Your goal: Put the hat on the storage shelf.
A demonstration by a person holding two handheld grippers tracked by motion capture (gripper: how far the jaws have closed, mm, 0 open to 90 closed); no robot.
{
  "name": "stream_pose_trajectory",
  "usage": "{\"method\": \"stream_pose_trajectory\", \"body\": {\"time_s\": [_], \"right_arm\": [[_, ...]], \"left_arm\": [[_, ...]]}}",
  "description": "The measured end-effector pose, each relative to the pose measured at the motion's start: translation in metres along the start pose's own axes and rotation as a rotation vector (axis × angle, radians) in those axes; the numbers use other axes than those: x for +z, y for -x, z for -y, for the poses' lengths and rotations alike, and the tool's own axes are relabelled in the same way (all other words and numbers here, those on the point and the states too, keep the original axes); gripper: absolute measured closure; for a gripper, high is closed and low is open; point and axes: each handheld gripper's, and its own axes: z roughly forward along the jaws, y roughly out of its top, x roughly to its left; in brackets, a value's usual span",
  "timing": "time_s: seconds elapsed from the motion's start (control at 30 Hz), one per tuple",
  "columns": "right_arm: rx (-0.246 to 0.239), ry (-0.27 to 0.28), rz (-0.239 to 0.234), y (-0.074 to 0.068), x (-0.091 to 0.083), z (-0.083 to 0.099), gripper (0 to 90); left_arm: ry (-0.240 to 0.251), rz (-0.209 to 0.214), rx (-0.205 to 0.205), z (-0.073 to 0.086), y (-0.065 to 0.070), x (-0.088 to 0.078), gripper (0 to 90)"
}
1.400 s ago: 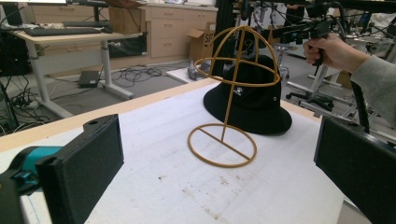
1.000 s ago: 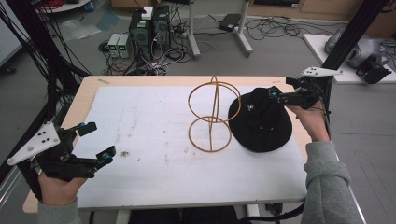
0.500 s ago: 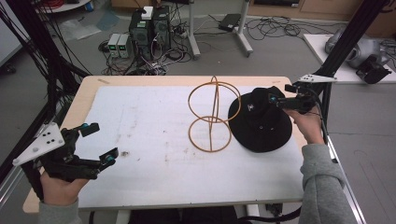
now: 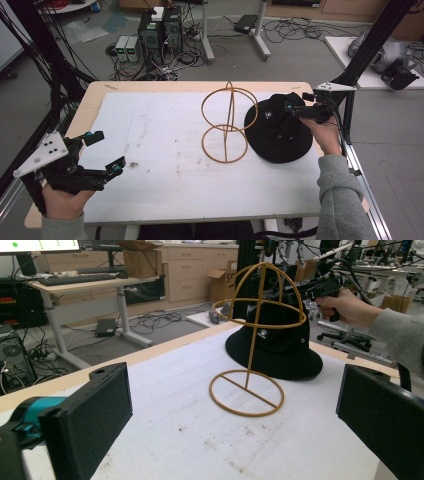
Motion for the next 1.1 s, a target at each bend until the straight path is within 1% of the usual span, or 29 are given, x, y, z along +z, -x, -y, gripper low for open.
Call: {"method": "stream_pose_trajectory", "body": {"time_s": [0.13, 0.2, 0.23, 0.3, 0.37, 0.43, 0.47, 0.57, 0.6, 0.67, 0.7, 0.73, 0.87, 1.1], "right_arm": [[0.008, -0.005, 0.008, 0.0012, -0.0003, 0.0006, 7.4], [0.006, -0.005, 0.009, 0.0017, -0.0012, 0.0016, 16.0], [-0.006, 0.006, 0.003, 0.0025, -0.0016, 0.0027, 17.7], [0.003, -0.002, 0.002, 0.0025, -0.0017, 0.0039, 23.7], [0.014, -0.012, -0.017, 0.0043, -0.0006, 0.0055, 29.3], [0.018, -0.029, -0.016, 0.0047, -0.0002, 0.0066, 37.1], [0.018, -0.029, -0.016, 0.0047, -0.0002, 0.0066, 37.1], [0.003, -0.035, -0.005, 0.0051, -0.0006, 0.0074, 52.1], [-0.002, -0.043, -0.002, 0.0045, -0.0011, 0.0073, 62.5], [-0.026, -0.050, 0.006, 0.0026, -0.0014, 0.0068, 70.8], [-0.026, -0.050, 0.006, 0.0026, -0.0014, 0.0068, 70.8], [-0.046, -0.062, 0.022, -0.0001, -0.0008, 0.0064, 77.6], [-0.068, -0.074, 0.035, -0.0022, 0.0004, 0.0063, 83.9], [-0.075, -0.078, 0.043, -0.0036, -0.0006, 0.0055, 85.0]], "left_arm": [[-0.002, -0.009, -0.006, 0.0004, -0.0011, -0.0005, 1.8], [0.002, -0.011, -0.008, 0.0004, -0.0011, -0.0005, 1.8], [0.005, -0.012, -0.007, 0.0001, -0.0009, -0.0011, 1.8], [0.009, -0.017, -0.002, -0.0003, -0.0006, -0.0018, 1.8], [0.017, -0.020, 0.001, -0.0005, 0.0000, -0.0027, 1.8], [0.023, -0.023, 0.005, -0.0009, 0.0005, -0.0036, 2.3], [0.023, -0.023, 0.005, -0.0009, 0.0005, -0.0036, 2.3], [0.025, -0.021, 0.006, -0.0013, 0.0005, -0.0045, 2.3], [0.026, -0.022, 0.007, -0.0013, 0.0003, -0.0047, 2.3], [0.025, -0.022, 0.004, -0.0012, 0.0003, -0.0043, 2.3], [0.025, -0.022, 0.004, -0.0012, 0.0003, -0.0043, 2.3], [0.024, -0.022, 0.004, -0.0011, 0.0004, -0.0040, 2.3], [0.015, -0.020, -0.005, -0.0011, -0.0001, -0.0033, 2.3], [0.013, -0.020, -0.008, -0.0008, -0.0005, -0.0031, 2.3]]}}
